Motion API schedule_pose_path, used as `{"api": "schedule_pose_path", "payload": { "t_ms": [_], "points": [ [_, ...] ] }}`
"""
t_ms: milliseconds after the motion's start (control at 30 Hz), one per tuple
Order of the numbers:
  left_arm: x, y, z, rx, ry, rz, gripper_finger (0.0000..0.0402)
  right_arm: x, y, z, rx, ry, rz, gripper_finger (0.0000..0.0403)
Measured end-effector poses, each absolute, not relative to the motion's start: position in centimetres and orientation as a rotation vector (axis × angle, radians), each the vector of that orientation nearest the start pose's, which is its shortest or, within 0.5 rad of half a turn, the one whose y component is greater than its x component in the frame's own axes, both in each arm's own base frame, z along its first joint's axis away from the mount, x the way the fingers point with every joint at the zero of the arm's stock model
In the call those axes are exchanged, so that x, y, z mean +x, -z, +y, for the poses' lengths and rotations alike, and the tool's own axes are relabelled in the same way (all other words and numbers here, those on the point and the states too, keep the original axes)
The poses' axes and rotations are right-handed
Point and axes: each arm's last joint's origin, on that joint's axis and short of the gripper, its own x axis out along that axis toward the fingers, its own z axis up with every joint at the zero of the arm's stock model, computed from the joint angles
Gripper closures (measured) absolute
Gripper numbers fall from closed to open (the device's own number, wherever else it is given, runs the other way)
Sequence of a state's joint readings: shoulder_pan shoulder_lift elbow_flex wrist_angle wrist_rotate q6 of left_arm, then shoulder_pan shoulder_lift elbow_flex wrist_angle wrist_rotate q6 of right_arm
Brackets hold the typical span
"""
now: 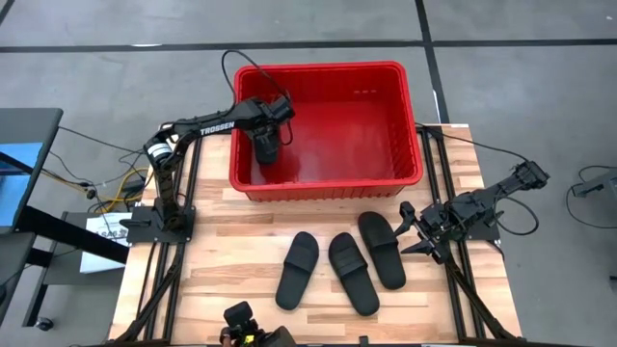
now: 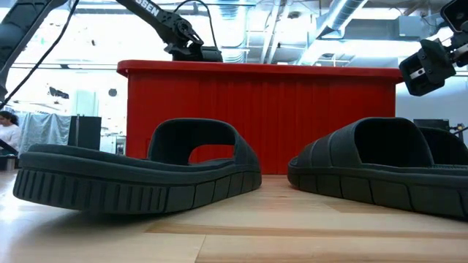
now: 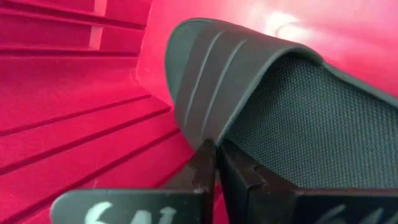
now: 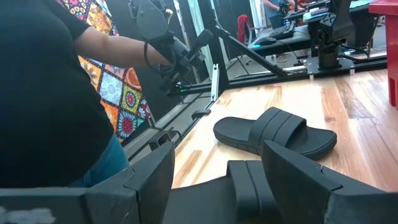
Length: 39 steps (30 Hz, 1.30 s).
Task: Pick and place slides into bin
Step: Put the black slipper into the red bin
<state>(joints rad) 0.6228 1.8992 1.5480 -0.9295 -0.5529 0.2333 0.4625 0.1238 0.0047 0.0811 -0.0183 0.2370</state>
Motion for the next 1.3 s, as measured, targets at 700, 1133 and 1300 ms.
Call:
{"api": "schedule_pose_path", "payload": {
  "t_ms": [700,1133,1300],
  "points": [
    [30.16,-23.70,23.55,0.134,-0.840,1.458,0.0343,9.38,-16.28,4.74,0.224,-0.474,0.094,0.0170],
    [30.15,-23.69,23.54,0.127,-0.832,1.457,0.0299,9.38,-16.29,4.74,0.224,-0.475,0.095,0.0170],
    [30.15,-23.68,23.53,0.127,-0.831,1.458,0.0299,9.38,-16.28,4.74,0.224,-0.474,0.095,0.0170]
  ]
}}
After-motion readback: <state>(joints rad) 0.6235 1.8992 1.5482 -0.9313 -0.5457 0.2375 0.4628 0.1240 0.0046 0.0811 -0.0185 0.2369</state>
